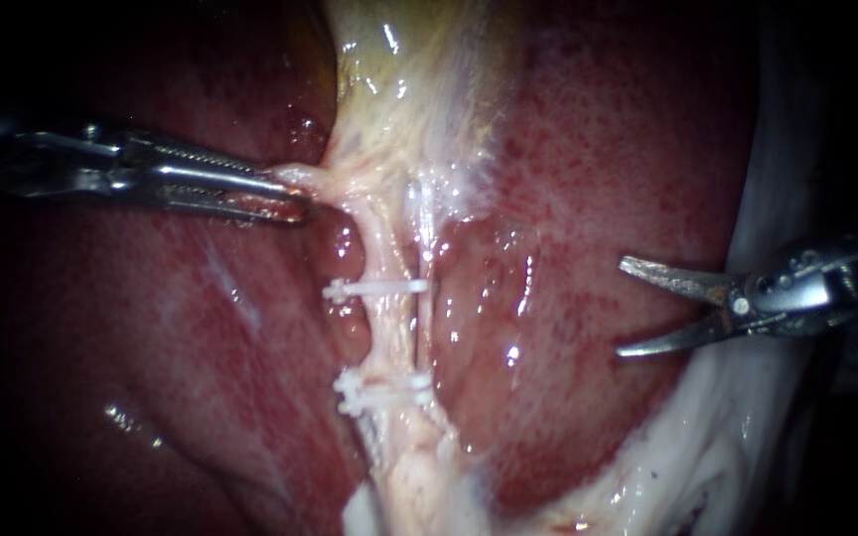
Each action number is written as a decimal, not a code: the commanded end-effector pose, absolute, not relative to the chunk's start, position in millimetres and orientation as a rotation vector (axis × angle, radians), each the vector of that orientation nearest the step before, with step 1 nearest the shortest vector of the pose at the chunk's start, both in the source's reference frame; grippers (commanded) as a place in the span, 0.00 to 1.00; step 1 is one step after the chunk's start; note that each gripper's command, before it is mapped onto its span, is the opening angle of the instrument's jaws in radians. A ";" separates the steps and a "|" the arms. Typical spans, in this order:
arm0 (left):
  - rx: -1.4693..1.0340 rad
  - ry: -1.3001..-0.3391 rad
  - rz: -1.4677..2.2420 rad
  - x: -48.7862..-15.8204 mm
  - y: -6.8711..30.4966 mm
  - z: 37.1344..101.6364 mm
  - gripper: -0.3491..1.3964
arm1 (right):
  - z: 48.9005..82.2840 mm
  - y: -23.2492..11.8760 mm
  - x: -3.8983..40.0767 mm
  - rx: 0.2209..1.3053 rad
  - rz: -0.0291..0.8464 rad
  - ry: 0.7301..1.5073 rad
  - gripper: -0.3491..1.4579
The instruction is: Go to the cutting position left tube
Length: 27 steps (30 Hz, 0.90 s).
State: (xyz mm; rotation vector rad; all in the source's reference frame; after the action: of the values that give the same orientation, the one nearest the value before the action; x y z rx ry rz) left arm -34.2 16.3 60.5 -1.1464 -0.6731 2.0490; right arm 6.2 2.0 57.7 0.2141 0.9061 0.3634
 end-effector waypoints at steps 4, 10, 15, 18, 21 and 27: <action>-1.145 -0.672 2.042 -32.5 17.3 58.9 0.00 | 57.7 2.0 6.2 0.214 0.364 0.906 1.00; -1.161 -0.632 2.007 -29.4 19.5 55.9 0.00 | 57.7 2.1 6.2 0.214 0.364 0.906 1.00; -1.167 -0.622 2.011 -29.2 19.6 55.5 0.00 | 57.6 2.0 6.5 0.217 0.363 0.907 1.00; -1.167 -0.619 2.011 -29.4 19.5 55.6 0.00 | 57.4 1.9 7.3 0.234 0.356 0.914 1.00; -1.167 -0.618 2.011 -29.4 19.5 55.6 0.00 | 57.2 1.7 8.7 0.313 0.318 0.949 1.00; -1.167 -0.619 2.011 -29.4 19.5 55.6 0.00 | 56.7 1.4 12.5 0.407 0.297 0.975 1.00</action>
State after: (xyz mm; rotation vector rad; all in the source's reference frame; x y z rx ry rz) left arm -29.4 19.5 55.6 -1.1670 -0.6188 2.0107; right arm 13.2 1.4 56.7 0.4291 0.9780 0.3001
